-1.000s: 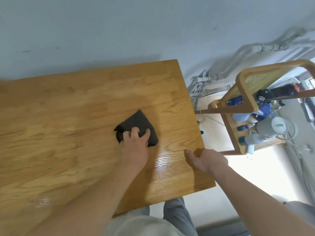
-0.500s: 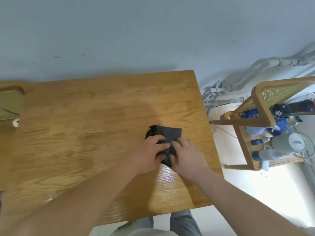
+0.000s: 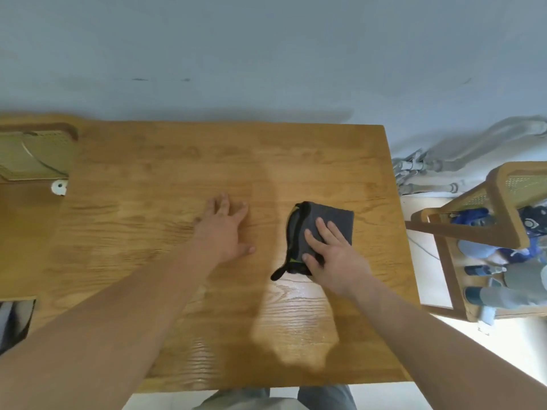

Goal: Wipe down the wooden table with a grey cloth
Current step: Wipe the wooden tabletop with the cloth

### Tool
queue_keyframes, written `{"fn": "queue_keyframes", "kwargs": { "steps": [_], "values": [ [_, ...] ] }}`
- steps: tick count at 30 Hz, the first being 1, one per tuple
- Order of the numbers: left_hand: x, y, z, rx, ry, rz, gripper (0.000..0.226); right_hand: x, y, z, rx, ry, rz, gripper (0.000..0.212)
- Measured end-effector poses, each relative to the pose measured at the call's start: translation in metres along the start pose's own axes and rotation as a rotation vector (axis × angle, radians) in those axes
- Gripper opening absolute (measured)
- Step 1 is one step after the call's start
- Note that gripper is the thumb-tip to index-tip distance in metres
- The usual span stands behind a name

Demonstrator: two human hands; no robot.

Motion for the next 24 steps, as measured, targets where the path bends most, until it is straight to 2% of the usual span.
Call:
{"fn": "queue_keyframes", "kwargs": {
  "steps": [4, 7, 10, 14, 19, 21, 24],
  "values": [
    [0.0, -0.001, 0.0, -0.016, 0.005, -0.009, 0.11, -0.012, 0.032, -0.046, 0.025, -0.116, -0.078, 0.065],
    [0.0, -0.002, 0.0, -0.027, 0.011, 0.002, 0.109, -0.023, 0.024, -0.049, 0.09, -0.139, 0.011, 0.066],
    [-0.002, -0.002, 0.0, -0.023, 0.01, -0.021, 0.109, -0.034, -0.006, -0.019, 0.076, -0.044, 0.15, 0.066],
    [-0.002, 0.001, 0.0, -0.002, 0.021, -0.046, 0.105, -0.041, -0.055, 0.027, -0.148, 0.197, 0.358, 0.064],
    [-0.001, 0.003, -0.002, -0.025, 0.014, -0.069, 0.106, -0.029, -0.015, 0.004, -0.232, 0.349, 0.52, 0.063],
    [-0.001, 0.003, -0.002, -0.033, 0.0, -0.072, 0.108, -0.026, 0.017, -0.021, -0.157, 0.274, 0.488, 0.064],
    [-0.002, 0.002, -0.001, -0.022, -0.01, -0.092, 0.108, -0.025, 0.051, -0.061, 0.045, -0.013, 0.225, 0.064]
  ]
}}
Point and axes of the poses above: each hand's wrist, its own z-axis away from the middle knuckle, its own y-axis out of the back of the hand, x = y × z, the point moved 5 cm from there along -z, towards the middle knuckle, and after that the axes turned 11 degrees about -z, right-handed, at the moved point
